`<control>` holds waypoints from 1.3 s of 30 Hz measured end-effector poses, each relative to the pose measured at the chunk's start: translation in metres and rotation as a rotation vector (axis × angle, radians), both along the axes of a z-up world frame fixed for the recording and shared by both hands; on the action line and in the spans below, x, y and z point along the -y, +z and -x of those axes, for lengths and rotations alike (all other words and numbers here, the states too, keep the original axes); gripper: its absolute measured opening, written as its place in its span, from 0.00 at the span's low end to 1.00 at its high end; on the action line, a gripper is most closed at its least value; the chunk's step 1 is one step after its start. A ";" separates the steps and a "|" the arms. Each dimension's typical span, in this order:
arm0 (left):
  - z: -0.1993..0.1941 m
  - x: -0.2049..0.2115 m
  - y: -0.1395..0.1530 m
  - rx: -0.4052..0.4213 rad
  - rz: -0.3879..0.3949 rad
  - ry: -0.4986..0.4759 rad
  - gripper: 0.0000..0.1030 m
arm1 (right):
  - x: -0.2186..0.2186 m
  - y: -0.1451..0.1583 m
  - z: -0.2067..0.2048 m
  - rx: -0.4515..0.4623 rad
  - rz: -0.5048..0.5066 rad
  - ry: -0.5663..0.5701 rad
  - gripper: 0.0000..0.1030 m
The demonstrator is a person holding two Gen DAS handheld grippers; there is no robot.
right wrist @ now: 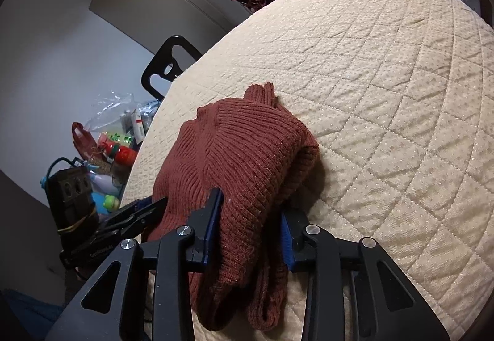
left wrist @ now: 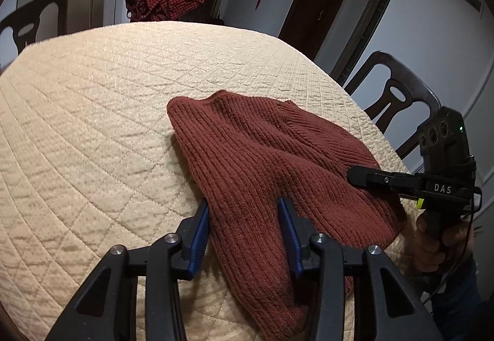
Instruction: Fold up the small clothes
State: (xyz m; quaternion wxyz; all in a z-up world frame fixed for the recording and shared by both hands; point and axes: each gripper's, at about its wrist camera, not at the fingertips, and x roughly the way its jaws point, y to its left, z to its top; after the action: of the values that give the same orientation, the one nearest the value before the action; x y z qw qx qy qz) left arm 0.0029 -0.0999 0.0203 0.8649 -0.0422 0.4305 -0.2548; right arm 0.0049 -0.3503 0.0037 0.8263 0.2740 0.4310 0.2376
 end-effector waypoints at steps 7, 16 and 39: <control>0.000 0.007 0.010 0.028 -0.039 -0.003 0.33 | -0.011 0.014 0.004 0.036 0.064 -0.006 0.28; 0.001 -0.006 0.029 0.087 -0.043 -0.005 0.31 | -0.029 0.038 0.002 0.101 0.072 0.012 0.27; -0.050 -0.137 0.048 0.210 -0.138 0.192 0.31 | -0.162 0.048 -0.089 0.157 0.030 0.190 0.27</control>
State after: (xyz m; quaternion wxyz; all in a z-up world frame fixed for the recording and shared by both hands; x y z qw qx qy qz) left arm 0.0530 0.0372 0.0687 0.9264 0.0034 0.3481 -0.1437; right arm 0.0937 -0.1886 0.0513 0.8353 0.2001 0.3923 0.3291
